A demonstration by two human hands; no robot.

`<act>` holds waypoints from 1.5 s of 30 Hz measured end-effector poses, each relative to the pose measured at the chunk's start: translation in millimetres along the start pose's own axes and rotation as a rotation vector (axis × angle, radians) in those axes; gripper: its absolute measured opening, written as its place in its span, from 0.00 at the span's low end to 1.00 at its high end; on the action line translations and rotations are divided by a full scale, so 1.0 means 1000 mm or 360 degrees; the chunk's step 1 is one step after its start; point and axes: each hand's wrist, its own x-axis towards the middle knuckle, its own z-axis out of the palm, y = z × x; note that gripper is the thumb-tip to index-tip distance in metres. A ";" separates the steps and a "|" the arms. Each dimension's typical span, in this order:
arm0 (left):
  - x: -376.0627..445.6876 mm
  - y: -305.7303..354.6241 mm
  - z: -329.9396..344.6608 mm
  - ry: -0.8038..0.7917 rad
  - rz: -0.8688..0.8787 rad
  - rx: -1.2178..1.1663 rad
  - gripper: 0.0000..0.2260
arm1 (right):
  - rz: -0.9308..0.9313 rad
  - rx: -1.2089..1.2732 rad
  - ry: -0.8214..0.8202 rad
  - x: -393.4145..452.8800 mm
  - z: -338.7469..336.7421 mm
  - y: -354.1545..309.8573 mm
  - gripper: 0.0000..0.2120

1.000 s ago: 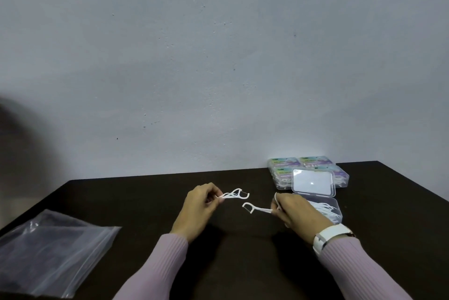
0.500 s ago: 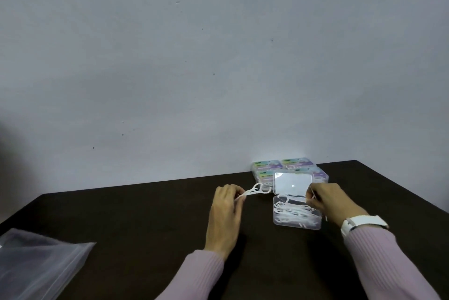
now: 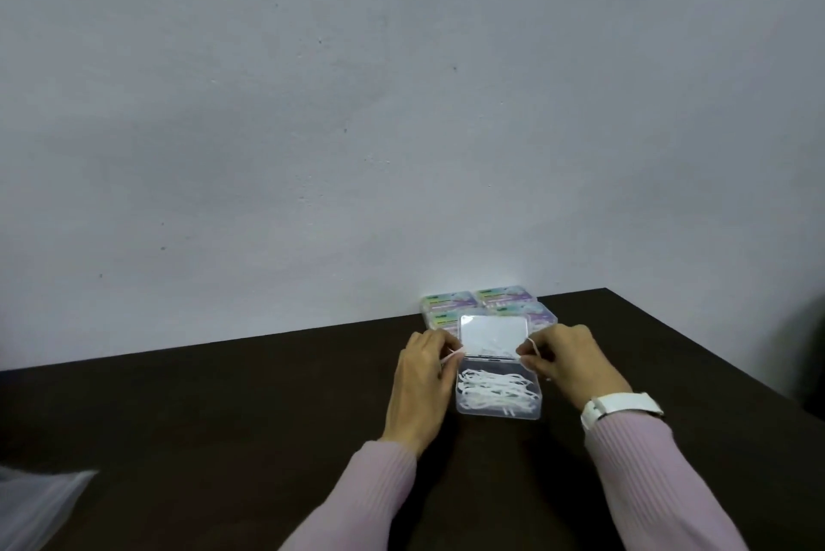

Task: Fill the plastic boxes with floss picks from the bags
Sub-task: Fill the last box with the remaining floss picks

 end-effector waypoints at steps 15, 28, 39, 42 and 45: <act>0.001 0.011 0.008 -0.0109 0.0043 -0.0061 0.02 | -0.0061 0.0217 0.0720 0.000 0.006 0.002 0.12; 0.000 0.003 0.014 -0.0077 -0.0492 -0.0661 0.07 | -0.0230 -0.0175 0.0116 -0.001 0.018 -0.006 0.18; -0.006 0.000 0.009 -0.0153 -0.0592 -0.0735 0.10 | -0.0042 -0.0138 0.0270 -0.001 0.016 0.000 0.13; -0.007 -0.001 0.009 -0.0224 -0.0494 -0.0582 0.09 | 0.0210 -0.0005 0.0128 -0.001 0.015 0.004 0.10; -0.007 -0.001 0.009 -0.0269 -0.0437 -0.0382 0.08 | 0.0352 0.0119 -0.0035 0.003 0.017 0.011 0.09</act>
